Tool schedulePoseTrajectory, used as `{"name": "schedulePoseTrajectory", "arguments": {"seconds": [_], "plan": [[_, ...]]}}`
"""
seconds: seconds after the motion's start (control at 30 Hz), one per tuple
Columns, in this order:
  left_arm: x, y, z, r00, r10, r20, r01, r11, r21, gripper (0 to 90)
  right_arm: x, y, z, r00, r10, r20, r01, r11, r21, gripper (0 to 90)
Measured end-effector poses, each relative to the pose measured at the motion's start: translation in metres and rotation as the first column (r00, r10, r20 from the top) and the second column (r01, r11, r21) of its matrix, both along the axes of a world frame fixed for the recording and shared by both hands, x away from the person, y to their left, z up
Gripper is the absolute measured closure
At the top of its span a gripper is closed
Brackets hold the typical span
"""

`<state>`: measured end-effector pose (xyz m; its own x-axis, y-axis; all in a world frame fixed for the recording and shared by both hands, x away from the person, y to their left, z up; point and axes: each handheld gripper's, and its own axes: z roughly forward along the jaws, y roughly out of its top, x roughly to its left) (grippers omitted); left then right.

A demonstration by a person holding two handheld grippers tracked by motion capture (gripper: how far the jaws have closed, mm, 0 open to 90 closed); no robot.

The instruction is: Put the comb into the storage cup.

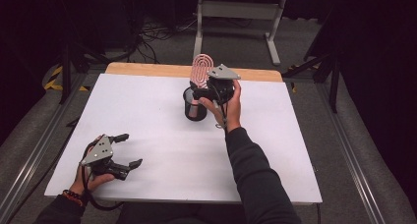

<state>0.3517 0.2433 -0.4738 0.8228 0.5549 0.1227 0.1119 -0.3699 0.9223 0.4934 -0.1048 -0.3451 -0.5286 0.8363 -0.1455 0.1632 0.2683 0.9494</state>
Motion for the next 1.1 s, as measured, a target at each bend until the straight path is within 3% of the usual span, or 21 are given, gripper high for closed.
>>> {"name": "schedulePoseTrajectory", "arguments": {"seconds": [0.43,1.1], "plan": [[0.0,-0.001,-0.001,1.0,-0.001,-0.004,0.001,1.0,0.001,4.9,-0.007,0.003,0.002,0.9985,0.047,0.027,-0.046,0.999,-0.029,4.2],[0.0,-0.002,-0.001,0.9999,-0.016,-0.004,0.016,0.9999,0.003,5.2,-0.02,0.004,0.006,0.9941,0.08,0.073,-0.073,0.993,-0.088,6.2]]}}
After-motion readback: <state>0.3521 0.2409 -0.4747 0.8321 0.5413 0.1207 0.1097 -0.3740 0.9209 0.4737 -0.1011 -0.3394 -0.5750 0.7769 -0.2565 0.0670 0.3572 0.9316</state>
